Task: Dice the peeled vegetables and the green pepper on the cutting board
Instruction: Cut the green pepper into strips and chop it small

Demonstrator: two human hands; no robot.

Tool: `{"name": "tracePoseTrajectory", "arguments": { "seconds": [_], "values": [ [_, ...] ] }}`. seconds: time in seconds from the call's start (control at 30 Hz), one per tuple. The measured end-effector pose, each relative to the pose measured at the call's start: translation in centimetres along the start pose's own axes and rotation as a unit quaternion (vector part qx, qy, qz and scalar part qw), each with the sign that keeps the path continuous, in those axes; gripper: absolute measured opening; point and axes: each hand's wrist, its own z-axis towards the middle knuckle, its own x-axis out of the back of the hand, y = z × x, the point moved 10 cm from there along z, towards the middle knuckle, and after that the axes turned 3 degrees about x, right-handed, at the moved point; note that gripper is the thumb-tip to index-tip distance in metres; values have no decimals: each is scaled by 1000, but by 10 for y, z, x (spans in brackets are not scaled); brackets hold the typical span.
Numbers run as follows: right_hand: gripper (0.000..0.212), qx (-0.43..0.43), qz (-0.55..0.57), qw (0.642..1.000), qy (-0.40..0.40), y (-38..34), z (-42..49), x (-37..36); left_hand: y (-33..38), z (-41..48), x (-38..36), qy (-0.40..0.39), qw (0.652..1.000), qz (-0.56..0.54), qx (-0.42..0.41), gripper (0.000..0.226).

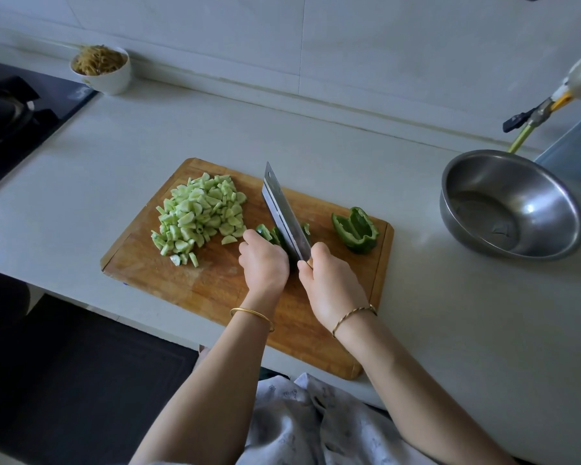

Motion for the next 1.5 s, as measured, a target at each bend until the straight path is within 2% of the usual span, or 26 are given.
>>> {"name": "tracePoseTrajectory", "arguments": {
  "seconds": [0.6,1.5],
  "values": [
    [16,-38,1,999,-32,10,-1,-13,2,-2,1,-5,1000,-1,9,48],
    [13,-16,-47,997,-50,2,13,-19,0,-5,-2,-28,999,-20,-32,49]
  ]
}}
